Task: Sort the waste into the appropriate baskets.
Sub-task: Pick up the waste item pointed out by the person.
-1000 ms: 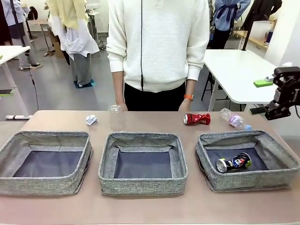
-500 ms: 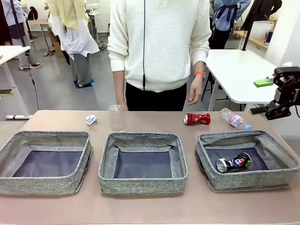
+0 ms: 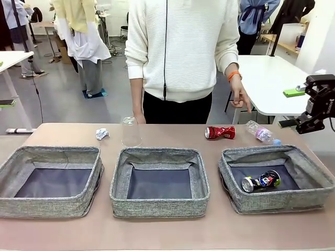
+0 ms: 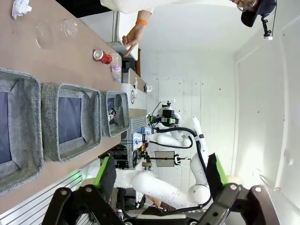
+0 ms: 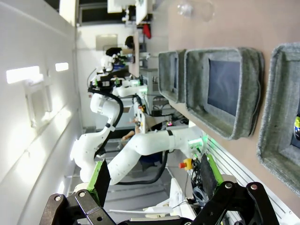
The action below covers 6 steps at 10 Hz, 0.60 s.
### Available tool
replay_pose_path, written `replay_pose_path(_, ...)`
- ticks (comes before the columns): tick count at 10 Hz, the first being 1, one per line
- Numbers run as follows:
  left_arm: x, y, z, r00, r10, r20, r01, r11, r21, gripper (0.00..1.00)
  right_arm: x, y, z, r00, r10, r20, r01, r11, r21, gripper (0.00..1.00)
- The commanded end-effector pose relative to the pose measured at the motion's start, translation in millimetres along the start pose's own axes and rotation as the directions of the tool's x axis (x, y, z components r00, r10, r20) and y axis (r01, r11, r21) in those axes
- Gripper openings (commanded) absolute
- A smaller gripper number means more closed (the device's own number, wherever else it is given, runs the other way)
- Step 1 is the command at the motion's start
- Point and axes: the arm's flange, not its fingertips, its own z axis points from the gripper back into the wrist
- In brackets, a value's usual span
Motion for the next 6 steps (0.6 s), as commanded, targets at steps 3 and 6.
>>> replay_pose_path(3, -2, -2, -1, 1.000, -0.006, 0.001, 0.006, 1.000, -0.021, 1.00, -1, 1, -1, 1.000, 0.005, -0.011, -0.005, 1.000, 0.004, 1.00)
replay_pose_path(6, -2, -2, -1, 1.000, -0.006, 0.001, 0.006, 1.000, -0.021, 1.00, 10, 6, -29, 0.979, 0.204, 0.013, -0.185, 0.909, -0.373, 1.00)
